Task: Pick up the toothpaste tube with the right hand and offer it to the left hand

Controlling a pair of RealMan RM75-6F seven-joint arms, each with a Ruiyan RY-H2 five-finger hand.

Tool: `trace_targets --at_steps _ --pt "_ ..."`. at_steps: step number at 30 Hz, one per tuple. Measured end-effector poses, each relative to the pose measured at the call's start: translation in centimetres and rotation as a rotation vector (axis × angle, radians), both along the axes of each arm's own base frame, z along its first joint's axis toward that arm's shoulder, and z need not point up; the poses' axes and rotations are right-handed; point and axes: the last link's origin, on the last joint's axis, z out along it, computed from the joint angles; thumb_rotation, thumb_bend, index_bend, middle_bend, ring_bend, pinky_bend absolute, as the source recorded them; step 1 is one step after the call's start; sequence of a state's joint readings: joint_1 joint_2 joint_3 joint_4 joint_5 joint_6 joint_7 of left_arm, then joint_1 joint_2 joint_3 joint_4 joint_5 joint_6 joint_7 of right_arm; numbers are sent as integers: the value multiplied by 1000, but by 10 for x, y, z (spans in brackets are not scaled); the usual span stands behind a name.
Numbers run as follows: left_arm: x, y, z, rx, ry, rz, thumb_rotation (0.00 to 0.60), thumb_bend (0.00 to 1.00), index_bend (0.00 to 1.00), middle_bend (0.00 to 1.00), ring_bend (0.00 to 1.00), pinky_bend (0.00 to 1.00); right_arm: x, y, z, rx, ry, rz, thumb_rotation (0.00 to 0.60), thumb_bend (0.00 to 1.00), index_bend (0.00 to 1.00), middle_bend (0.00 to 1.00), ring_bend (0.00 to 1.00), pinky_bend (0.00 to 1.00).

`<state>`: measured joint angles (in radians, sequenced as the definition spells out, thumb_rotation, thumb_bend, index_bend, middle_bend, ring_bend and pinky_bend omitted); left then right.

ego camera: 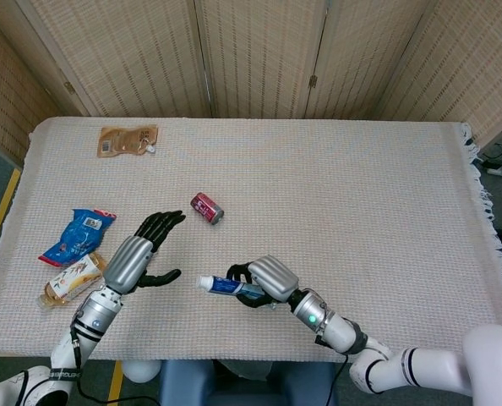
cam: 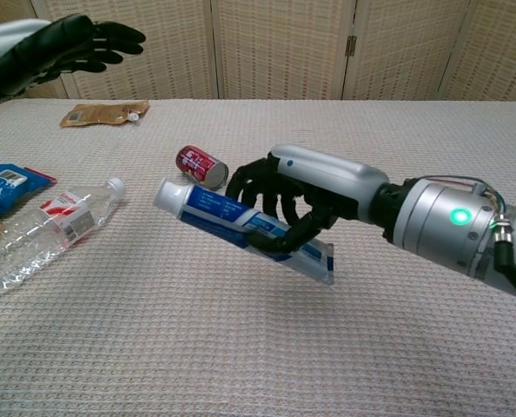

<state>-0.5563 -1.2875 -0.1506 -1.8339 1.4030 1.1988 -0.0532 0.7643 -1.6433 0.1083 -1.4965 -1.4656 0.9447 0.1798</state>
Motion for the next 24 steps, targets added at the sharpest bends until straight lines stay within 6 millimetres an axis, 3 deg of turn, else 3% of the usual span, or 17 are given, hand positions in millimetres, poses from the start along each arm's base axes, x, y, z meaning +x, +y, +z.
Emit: trace_targets --at_steps 2,4,7,12,16,20,22,24 --pt "-8 1 4 28 20 24 174 120 14 75 34 0 -7 -5 4 -39 92 28 600 743 636 496 616 565" --pt "-18 3 10 70 38 58 214 120 14 76 36 0 -14 -10 8 -75 178 45 600 743 625 491 607 562" --pt "-35 3 19 118 55 111 227 120 14 75 38 0 -24 -17 10 -105 275 41 600 744 582 474 584 531" --pt "-56 1 26 151 114 157 233 121 14 75 38 0 -33 -26 8 -129 364 38 600 743 343 370 484 332" --pt "-68 0 28 162 163 180 233 119 11 75 38 0 -37 -28 6 -110 389 15 600 743 53 174 322 163" --pt "-78 -1 30 175 198 200 245 119 7 75 38 0 -36 -26 12 -94 372 -5 600 743 0 20 159 17" --pt "-85 -3 33 183 216 211 313 120 7 75 38 0 -37 -25 20 -98 353 -16 600 743 0 10 143 12" --pt "-90 -5 36 181 229 225 502 121 3 75 40 0 -40 -24 29 -111 340 -23 600 743 0 26 160 26"
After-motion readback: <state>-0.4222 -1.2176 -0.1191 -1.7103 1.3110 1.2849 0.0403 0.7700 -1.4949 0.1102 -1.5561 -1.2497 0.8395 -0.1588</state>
